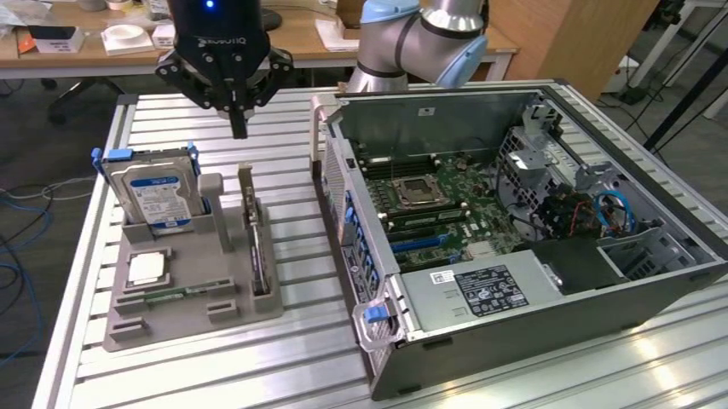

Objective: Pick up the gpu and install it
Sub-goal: 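Reach for the gpu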

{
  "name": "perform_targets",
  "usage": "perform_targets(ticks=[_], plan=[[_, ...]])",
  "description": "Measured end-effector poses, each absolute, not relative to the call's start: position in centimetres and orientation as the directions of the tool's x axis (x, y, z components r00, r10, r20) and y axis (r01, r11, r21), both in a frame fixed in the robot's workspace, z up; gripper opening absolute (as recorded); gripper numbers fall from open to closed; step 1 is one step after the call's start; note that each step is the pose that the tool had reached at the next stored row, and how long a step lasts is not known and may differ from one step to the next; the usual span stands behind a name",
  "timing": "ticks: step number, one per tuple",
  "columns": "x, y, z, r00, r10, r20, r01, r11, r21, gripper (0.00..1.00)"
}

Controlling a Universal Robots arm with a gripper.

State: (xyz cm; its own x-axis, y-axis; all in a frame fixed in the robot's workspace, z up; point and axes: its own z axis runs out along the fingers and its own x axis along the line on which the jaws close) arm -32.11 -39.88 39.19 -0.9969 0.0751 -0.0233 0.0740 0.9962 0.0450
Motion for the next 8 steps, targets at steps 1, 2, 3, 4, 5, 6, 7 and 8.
perform_targets(ticks=[1, 2, 3, 4, 5, 6, 7, 8], plan=[[-32.22, -39.88, 39.19, -0.997, 0.075, -0.023, 0.074, 0.996, 0.045, 0.11], [-32.32, -39.88, 39.18, -0.997, 0.075, -0.023, 0.074, 0.996, 0.045, 0.11], [-32.41, -39.89, 39.18, -0.997, 0.075, -0.023, 0.074, 0.996, 0.045, 0.11], [-32.49, -39.88, 39.19, -0.997, 0.075, -0.023, 0.074, 0.996, 0.045, 0.11], [-32.58, -39.89, 39.19, -0.997, 0.075, -0.023, 0.074, 0.996, 0.045, 0.11], [-32.67, -39.88, 39.19, -0.997, 0.075, -0.023, 0.074, 0.996, 0.045, 0.11], [-32.75, -39.88, 39.18, -0.997, 0.075, -0.023, 0.074, 0.996, 0.045, 0.11], [-32.85, -39.88, 39.18, -0.997, 0.075, -0.023, 0.074, 0.996, 0.045, 0.11]])
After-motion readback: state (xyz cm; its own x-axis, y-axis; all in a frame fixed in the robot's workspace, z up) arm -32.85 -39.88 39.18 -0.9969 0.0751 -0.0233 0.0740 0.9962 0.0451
